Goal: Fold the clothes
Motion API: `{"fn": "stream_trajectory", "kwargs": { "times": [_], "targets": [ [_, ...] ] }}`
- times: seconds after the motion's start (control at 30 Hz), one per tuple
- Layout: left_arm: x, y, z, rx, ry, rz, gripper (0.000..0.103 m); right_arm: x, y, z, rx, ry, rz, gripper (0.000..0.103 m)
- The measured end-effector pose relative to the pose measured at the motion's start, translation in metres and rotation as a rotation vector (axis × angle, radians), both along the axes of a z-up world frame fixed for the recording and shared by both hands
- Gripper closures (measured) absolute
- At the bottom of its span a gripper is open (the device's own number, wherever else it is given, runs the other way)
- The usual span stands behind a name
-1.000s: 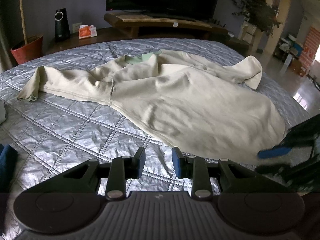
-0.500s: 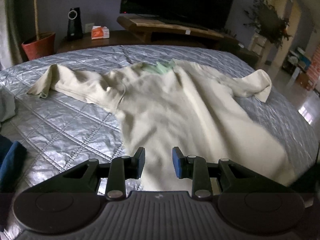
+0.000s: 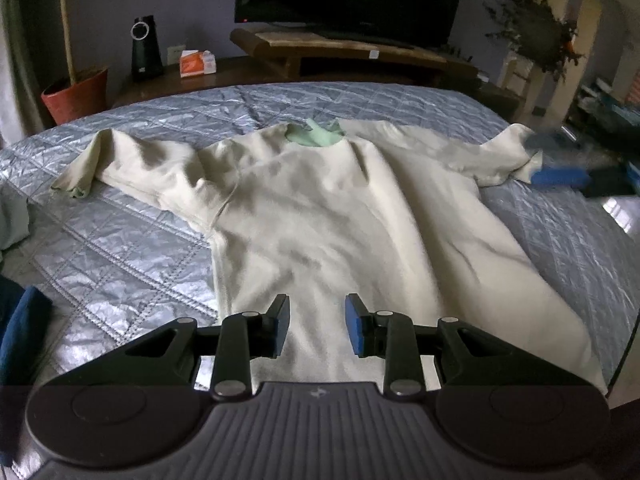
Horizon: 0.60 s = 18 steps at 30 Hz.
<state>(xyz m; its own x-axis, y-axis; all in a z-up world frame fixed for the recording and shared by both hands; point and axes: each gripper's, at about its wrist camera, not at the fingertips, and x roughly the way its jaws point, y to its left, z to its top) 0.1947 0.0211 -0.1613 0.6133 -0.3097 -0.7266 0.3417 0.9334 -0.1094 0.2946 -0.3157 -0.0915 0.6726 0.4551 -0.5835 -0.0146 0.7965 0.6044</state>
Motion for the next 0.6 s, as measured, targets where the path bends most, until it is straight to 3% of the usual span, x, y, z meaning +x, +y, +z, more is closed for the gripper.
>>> {"fn": "stream_trajectory", "kwargs": {
  "times": [0.07,0.2,0.33,0.43,0.5,0.53,0.6],
  "targets": [
    [0.002,-0.003,-0.001,0.007,0.001,-0.004,0.074,0.027,-0.031,-0.012,0.036,0.02,-0.105,0.036],
    [0.009,-0.009,-0.005,0.023,0.01,-0.014,0.074,0.065,-0.053,-0.04,-0.014,0.107,-0.223,0.036],
    [0.016,-0.01,-0.011,0.044,0.027,-0.009,0.074,0.082,-0.042,-0.058,-0.133,0.154,-0.327,0.036],
    [0.02,-0.013,-0.016,0.063,0.039,-0.007,0.074,0.09,-0.036,-0.067,-0.217,0.126,-0.369,0.039],
    [0.022,-0.013,-0.019,0.071,0.043,-0.007,0.074,0.097,-0.037,-0.069,-0.259,0.107,-0.377,0.07],
    [0.021,-0.012,-0.019,0.074,0.04,-0.007,0.072,0.1,-0.039,-0.07,-0.269,0.1,-0.386,0.096],
    [0.021,-0.011,-0.019,0.077,0.037,-0.005,0.071,0.101,-0.045,-0.068,-0.28,0.088,-0.433,0.096]
  ]
}}
